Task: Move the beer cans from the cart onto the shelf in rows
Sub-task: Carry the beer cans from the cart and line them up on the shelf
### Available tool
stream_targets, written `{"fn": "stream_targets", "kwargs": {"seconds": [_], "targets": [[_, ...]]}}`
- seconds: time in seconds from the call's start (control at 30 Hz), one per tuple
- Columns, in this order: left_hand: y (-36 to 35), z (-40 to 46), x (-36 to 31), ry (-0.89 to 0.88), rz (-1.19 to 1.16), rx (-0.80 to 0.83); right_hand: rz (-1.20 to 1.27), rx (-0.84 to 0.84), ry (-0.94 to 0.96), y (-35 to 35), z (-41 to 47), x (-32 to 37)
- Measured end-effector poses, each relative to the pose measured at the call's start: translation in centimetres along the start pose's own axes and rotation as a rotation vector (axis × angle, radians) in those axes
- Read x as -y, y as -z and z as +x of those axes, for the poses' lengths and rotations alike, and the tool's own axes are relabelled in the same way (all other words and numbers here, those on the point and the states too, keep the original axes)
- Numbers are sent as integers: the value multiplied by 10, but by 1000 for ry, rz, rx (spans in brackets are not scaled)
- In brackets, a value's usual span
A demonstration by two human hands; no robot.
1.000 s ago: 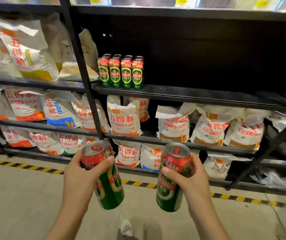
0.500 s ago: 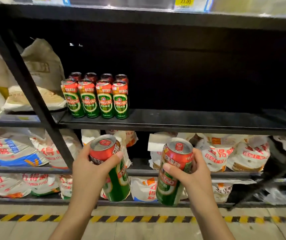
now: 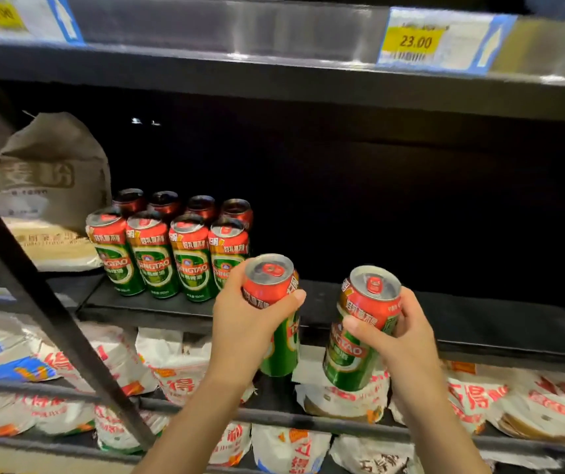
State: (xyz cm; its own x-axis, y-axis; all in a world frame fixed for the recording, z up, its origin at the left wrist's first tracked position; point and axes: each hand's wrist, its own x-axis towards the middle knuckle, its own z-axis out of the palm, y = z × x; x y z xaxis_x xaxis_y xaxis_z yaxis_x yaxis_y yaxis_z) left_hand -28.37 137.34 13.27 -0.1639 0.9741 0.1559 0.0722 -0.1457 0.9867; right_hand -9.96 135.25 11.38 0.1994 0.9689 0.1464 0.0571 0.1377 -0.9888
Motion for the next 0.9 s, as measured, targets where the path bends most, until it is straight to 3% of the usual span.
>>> {"fn": "stream_targets", "kwargs": {"seconds": [0.43,0.9], "targets": [[-54,108,40,-17,105,-54,17,118,-29,-11,142,-38],[-66,138,59,-21,173,-91,57,183,-13,-19,168,-61]]}}
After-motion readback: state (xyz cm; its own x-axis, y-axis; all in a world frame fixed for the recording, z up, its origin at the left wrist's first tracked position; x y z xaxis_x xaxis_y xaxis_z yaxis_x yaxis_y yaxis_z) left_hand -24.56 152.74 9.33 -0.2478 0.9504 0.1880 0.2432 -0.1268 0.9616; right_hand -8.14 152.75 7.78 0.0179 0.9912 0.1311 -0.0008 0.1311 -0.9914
